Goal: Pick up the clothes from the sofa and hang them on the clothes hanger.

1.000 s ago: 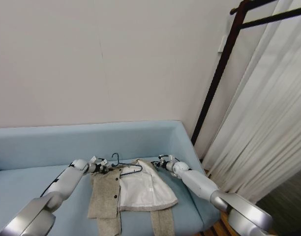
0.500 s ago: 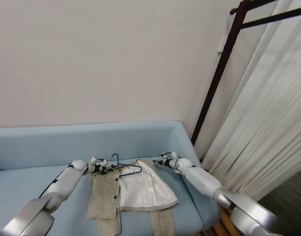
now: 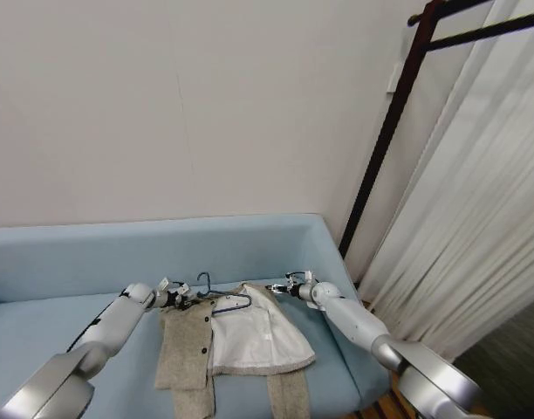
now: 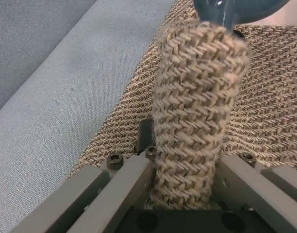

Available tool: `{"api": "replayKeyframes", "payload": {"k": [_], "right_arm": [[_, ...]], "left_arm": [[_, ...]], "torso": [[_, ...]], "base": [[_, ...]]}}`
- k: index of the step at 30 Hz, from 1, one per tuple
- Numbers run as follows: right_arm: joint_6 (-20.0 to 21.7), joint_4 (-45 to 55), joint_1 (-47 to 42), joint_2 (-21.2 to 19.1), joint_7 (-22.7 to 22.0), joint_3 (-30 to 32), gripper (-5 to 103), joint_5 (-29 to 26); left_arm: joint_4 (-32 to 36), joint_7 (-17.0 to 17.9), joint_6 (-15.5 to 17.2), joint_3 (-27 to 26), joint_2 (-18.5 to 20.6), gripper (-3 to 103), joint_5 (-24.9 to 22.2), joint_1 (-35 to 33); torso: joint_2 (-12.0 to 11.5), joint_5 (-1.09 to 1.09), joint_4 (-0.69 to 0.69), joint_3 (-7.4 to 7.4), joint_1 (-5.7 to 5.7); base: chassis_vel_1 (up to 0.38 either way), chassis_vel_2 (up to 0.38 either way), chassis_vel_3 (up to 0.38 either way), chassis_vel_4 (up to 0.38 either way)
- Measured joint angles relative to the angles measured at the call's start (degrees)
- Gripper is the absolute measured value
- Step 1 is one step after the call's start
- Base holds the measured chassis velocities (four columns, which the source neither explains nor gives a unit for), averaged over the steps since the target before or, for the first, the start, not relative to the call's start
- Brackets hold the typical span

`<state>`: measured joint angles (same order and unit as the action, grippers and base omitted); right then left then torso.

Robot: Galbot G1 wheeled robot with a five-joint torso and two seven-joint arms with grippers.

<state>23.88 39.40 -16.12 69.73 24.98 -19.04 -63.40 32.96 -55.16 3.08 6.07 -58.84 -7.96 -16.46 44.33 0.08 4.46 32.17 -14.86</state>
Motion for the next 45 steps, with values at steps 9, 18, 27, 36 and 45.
{"api": "replayKeyframes", "payload": {"k": [9,18,27,36,45], "right_arm": [[-0.55,-0.62,-0.90,1.21,0.09,0.95,100,0.78],[-1.44,-0.20,-1.12,1.90,-0.25,1.12,86,0.24],[-2.60,0.55,-1.33,2.39,-1.91,0.52,54,0.17],[-3.52,2.87,-1.61,0.95,-2.75,-0.73,21,0.55],[-5.17,4.00,-1.72,-0.24,-2.96,-0.84,1,2.25]], "left_arm": [[0.34,-0.60,-0.05,-0.02,0.35,4,-0.03,-0.04],[0.23,-0.50,-0.22,-0.03,0.11,4,-0.04,-0.15],[0.25,-0.45,-0.29,0.02,0.01,4,-0.06,0.04],[0.86,-0.37,-0.41,-0.03,0.06,4,-0.09,-0.32],[1.22,-0.34,-0.42,0.00,-0.10,4,-0.11,-0.51]], "torso": [[0.00,0.00,0.00,0.00,0.00],[0.00,0.01,0.00,0.00,0.00],[0.00,0.01,0.00,0.00,0.00],[0.00,0.00,0.00,0.00,0.00],[0.00,0.01,0.00,0.00,0.00]], "base": [[0.000,0.000,0.000,0.000],[0.000,0.000,0.000,0.000],[0.000,0.000,0.000,0.000],[0.000,0.000,0.000,0.000],[0.000,0.000,0.000,0.000]]}}
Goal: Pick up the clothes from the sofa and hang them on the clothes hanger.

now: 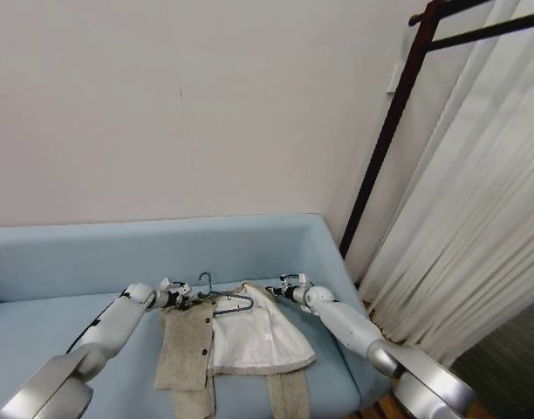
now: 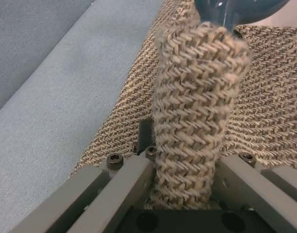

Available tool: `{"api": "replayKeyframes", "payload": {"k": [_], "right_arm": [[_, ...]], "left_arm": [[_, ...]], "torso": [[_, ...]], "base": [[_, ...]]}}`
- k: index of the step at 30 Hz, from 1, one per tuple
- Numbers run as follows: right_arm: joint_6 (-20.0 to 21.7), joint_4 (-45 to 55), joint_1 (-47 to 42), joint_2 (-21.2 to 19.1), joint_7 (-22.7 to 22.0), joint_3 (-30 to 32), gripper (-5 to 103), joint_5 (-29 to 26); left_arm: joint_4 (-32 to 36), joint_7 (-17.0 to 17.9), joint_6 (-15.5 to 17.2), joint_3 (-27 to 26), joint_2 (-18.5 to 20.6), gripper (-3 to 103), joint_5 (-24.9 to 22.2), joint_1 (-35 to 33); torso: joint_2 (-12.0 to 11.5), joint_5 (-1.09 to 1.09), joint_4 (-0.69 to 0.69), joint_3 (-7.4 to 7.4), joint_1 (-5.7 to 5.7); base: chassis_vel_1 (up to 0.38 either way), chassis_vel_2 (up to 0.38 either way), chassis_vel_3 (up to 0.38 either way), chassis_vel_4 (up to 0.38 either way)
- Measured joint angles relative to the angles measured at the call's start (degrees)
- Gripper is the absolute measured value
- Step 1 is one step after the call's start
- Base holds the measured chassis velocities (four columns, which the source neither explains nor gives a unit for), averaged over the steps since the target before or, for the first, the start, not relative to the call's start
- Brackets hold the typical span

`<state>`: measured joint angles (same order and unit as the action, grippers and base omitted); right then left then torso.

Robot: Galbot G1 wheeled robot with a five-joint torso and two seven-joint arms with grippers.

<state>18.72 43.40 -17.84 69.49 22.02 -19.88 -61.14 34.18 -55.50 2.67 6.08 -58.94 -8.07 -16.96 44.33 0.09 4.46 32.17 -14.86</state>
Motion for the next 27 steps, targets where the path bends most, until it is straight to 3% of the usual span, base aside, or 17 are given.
{"api": "replayKeyframes", "payload": {"k": [13,15,16,18,22,27], "right_arm": [[-3.05,5.01,3.14,-3.18,-0.44,1.60,1,5.63],[-3.31,7.01,3.49,-4.07,-0.45,1.56,1,6.57],[-3.31,9.88,3.58,-5.06,-0.76,1.20,1,7.10],[-3.13,12.89,3.54,-6.12,-1.09,0.61,1,7.86],[-3.18,16.78,2.96,-7.19,-1.08,0.18,1,10.83],[-2.79,23.96,2.31,-8.33,-4.21,0.18,1,11.94]], "left_arm": [[1.19,0.78,1.39,-0.08,-0.09,4,-0.02,-0.75],[2.32,2.91,3.39,-0.10,-0.17,4,-0.02,-1.29],[4.14,6.11,5.83,0.03,-0.32,4,-0.15,-2.09],[6.13,9.01,7.58,0.54,-0.56,4,-0.90,-2.82],[7.97,12.26,8.94,1.65,-1.24,4,-2.37,-3.03],[8.83,12.99,10.23,3.24,-1.86,4,-2.90,-2.03]], "torso": [[0.00,-0.01,0.01,0.00,0.00],[0.00,0.01,0.00,0.00,0.00],[0.00,-0.01,0.00,0.00,0.00],[0.00,0.00,-0.01,0.00,0.00],[0.00,0.01,0.00,0.00,0.00],[0.00,0.00,0.03,0.00,0.00]], "base": [[0.000,0.000,0.000,0.000],[0.000,0.000,0.000,0.000],[0.000,0.000,0.000,0.000],[0.000,0.000,0.000,0.000],[0.000,0.000,0.000,0.000],[0.000,0.000,0.000,0.000]]}}
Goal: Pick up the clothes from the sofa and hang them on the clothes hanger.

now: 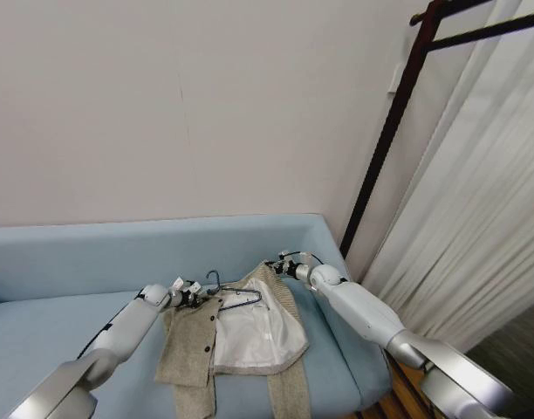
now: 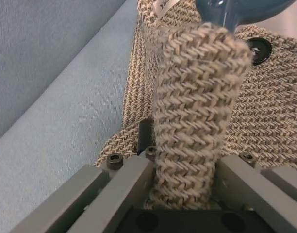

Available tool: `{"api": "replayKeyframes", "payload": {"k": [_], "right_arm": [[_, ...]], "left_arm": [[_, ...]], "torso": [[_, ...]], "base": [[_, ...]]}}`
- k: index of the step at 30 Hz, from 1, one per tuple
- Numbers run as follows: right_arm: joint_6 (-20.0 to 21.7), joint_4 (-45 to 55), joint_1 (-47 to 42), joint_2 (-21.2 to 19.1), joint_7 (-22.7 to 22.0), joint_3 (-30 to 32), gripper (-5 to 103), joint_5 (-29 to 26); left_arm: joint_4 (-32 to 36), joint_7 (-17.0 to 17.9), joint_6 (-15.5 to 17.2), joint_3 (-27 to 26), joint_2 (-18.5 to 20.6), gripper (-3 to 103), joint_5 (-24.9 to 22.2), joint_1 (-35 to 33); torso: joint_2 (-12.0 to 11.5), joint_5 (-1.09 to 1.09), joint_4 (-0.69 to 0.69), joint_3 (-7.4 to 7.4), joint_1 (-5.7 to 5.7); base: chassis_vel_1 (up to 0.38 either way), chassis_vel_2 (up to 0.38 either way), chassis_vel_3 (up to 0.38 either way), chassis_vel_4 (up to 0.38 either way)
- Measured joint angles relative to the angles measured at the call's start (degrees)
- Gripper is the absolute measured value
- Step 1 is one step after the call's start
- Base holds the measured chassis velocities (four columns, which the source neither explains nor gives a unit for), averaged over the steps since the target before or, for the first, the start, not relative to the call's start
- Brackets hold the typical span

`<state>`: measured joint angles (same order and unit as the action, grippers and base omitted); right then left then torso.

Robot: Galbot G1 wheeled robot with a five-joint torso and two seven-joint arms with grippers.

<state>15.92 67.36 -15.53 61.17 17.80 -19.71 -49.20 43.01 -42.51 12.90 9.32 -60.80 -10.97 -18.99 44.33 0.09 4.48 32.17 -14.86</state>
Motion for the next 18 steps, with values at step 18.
{"api": "replayKeyframes", "payload": {"k": [18], "right_arm": [[0.08,16.53,-1.07,-0.40,-5.00,-4.13,1,7.70]], "left_arm": [[-2.95,1.83,1.90,1.65,-0.65,4,0.30,1.03]], "torso": [[0.00,0.00,-0.03,-0.01,0.01]], "base": [[0.000,0.000,0.000,0.000]]}}
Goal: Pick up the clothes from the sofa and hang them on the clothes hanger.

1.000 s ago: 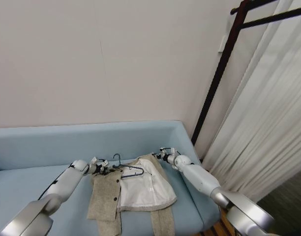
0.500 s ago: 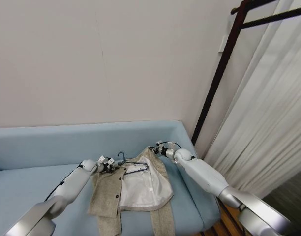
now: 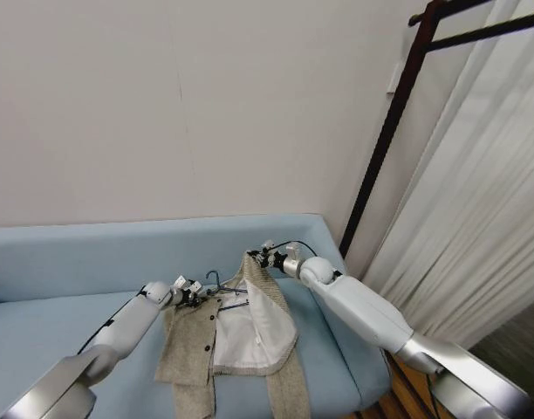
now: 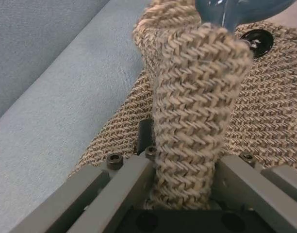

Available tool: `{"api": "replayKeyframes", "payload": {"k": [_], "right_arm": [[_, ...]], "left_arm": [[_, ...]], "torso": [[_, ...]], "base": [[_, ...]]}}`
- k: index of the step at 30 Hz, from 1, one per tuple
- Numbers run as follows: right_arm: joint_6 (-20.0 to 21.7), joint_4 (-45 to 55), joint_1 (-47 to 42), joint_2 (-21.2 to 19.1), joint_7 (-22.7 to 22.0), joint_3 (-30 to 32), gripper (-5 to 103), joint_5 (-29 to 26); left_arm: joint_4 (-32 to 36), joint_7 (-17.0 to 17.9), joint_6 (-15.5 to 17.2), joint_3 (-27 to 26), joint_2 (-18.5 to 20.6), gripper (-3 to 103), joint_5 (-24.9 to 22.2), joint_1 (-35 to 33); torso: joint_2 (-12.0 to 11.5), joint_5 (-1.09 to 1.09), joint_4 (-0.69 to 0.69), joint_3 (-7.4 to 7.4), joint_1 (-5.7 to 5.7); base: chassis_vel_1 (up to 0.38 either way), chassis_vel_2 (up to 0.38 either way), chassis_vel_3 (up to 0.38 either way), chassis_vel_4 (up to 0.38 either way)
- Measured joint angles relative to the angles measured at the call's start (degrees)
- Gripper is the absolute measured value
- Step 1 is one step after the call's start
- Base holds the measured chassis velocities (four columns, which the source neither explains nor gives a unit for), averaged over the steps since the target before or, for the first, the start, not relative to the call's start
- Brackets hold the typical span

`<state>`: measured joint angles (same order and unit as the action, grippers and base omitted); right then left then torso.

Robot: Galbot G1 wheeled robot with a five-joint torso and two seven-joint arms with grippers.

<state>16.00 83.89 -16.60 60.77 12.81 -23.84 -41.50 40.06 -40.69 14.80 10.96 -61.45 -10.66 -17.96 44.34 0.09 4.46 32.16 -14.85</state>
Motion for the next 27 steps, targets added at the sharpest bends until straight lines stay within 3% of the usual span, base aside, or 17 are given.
{"api": "replayKeyframes", "payload": {"k": [11,18,20,22,25,27], "right_arm": [[1.54,5.90,-3.22,2.61,-3.14,-7.99,1,1.21],[2.27,3.92,-4.10,5.65,-4.95,-11.14,-3,3.11],[2.65,2.27,-4.44,6.56,-5.99,-12.29,7,3.76],[2.81,1.53,-4.72,6.91,-7.27,-12.92,7,3.83],[3.36,0.69,-6.25,7.29,-12.55,-14.74,23,2.11],[3.46,0.77,-6.70,7.25,-13.17,-14.92,29,1.79]], "left_arm": [[-1.46,0.71,-0.67,-0.18,-1.87,4,0.07,0.11],[-1.54,1.08,-0.86,-0.43,-2.16,4,0.07,0.01],[-1.45,1.25,-0.92,-0.64,-2.22,4,0.07,-0.16],[-1.37,1.43,-0.93,-0.74,-2.27,4,0.07,-0.26],[-1.14,1.76,-0.98,-1.22,-2.40,4,0.06,-0.62],[-1.10,1.80,-1.00,-1.29,-2.40,4,0.06,-0.66]], "torso": [[0.00,-0.01,0.02,0.00,0.00],[0.00,-0.01,0.00,0.00,0.00],[0.00,-0.01,0.00,0.00,0.01],[0.00,-0.01,0.00,0.00,0.00],[0.00,-0.01,0.01,0.00,0.00],[0.00,-0.01,0.01,0.00,-0.01]], "base": [[0.000,0.000,0.000,0.000],[0.000,0.000,0.000,0.000],[0.000,0.000,0.000,0.000],[0.000,0.000,0.000,0.000],[0.000,0.000,0.000,0.000],[0.000,0.000,0.000,0.000]]}}
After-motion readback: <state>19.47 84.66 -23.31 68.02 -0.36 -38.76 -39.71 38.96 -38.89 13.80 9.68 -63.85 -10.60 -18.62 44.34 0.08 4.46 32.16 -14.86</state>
